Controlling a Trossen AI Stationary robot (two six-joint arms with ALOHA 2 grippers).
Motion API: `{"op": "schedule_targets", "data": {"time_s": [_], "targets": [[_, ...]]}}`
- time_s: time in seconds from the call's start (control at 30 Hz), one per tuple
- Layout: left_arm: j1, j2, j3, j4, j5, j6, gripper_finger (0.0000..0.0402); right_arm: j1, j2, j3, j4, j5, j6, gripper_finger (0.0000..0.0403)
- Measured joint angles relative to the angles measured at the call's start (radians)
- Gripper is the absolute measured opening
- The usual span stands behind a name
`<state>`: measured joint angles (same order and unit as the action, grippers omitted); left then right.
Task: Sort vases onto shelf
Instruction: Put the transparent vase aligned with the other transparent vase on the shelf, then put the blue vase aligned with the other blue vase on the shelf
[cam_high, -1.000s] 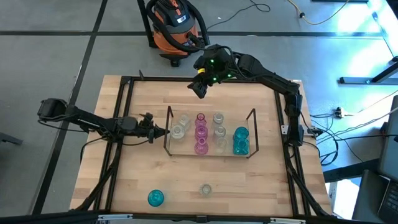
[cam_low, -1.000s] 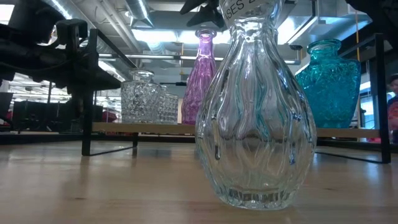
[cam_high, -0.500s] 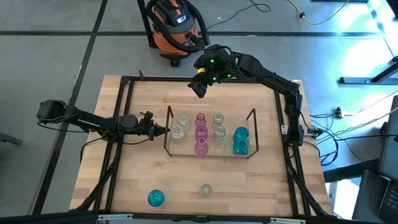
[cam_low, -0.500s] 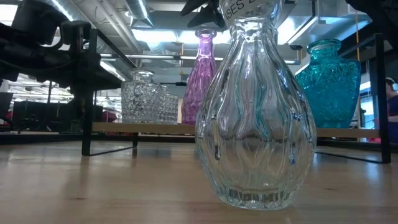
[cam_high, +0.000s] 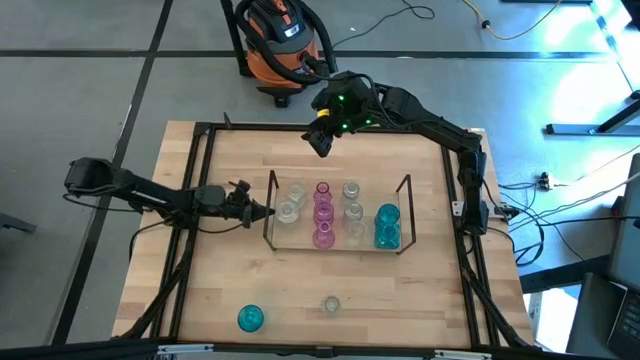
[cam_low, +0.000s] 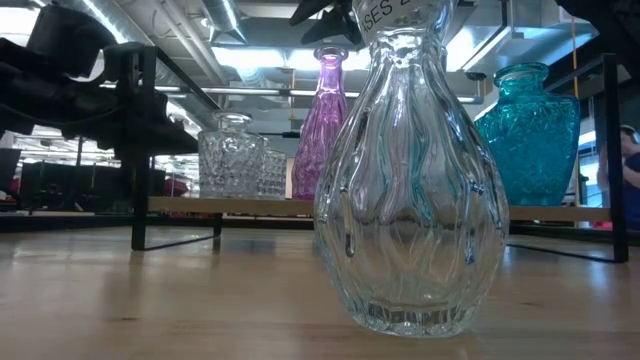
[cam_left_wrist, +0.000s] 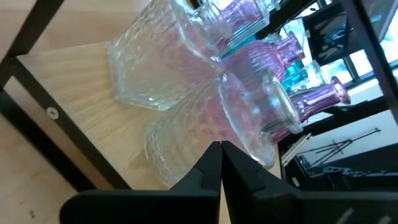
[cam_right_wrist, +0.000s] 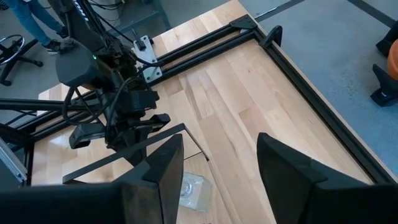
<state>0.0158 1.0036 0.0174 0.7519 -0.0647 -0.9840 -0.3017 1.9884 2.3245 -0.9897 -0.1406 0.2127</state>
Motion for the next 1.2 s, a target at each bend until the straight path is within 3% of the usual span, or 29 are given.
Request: {"op": "schedule_targets", "data": {"time_s": [0.37,0.8,1.0,1.2], "targets": [[0.017,0.151,0.064,0.029,0.018,0.035,0.0000,-0.008,0.000,0.000,-0.003,-0.002,-0.001,0.0177],[0.071,0.156,0.064,0.072,0.043,0.042,0.0000,-0.014,0.000,0.000,-0.039,-0.009,-0.016,0.0177],[0.050,0.134,0.063,-0.039,-0.036,0.007,0.0000,-0.020,-0.033,0.000,-0.238,-0.105,-0.091,0.0177],[-0.013,0.029,0.063,-0.262,-0.209,-0.028,0.0000,-0.011,-0.108,0.000,-0.463,-0.195,-0.186,0.0177]]}}
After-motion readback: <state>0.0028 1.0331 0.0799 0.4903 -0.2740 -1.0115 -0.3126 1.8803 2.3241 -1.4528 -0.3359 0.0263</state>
